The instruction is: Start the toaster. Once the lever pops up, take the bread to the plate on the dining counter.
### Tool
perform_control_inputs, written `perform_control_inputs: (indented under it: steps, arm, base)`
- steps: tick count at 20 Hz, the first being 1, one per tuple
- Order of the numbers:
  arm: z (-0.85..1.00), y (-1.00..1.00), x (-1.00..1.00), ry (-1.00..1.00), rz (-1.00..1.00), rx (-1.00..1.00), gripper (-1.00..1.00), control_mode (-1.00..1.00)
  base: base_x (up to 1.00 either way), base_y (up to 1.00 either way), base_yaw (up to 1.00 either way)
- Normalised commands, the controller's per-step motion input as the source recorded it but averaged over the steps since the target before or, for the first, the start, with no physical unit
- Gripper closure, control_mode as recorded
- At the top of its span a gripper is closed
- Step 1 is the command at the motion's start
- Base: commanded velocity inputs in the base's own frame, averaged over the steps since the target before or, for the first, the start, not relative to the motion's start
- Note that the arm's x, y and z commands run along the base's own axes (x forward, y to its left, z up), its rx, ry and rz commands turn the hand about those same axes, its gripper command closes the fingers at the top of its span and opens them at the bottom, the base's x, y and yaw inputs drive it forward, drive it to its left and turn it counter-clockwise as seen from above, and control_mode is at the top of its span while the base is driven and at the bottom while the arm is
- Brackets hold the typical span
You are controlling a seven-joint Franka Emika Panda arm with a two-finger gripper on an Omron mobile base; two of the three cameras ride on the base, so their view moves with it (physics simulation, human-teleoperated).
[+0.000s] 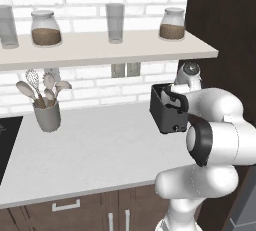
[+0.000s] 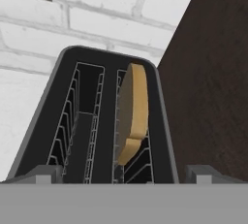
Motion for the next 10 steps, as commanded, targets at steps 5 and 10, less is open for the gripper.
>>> perform_control_inputs:
  steps: [5,10]
  arm:
    - [0.0,0.0,0.17,0.0,0.0,0.0,-1.0,-1.0]
    - [-0.03,0.0,0.09,0.0,0.0,0.0,-1.0,-1.0]
  base:
    - [0.0,0.0,0.0]
    - [0.0,0.0,0.0]
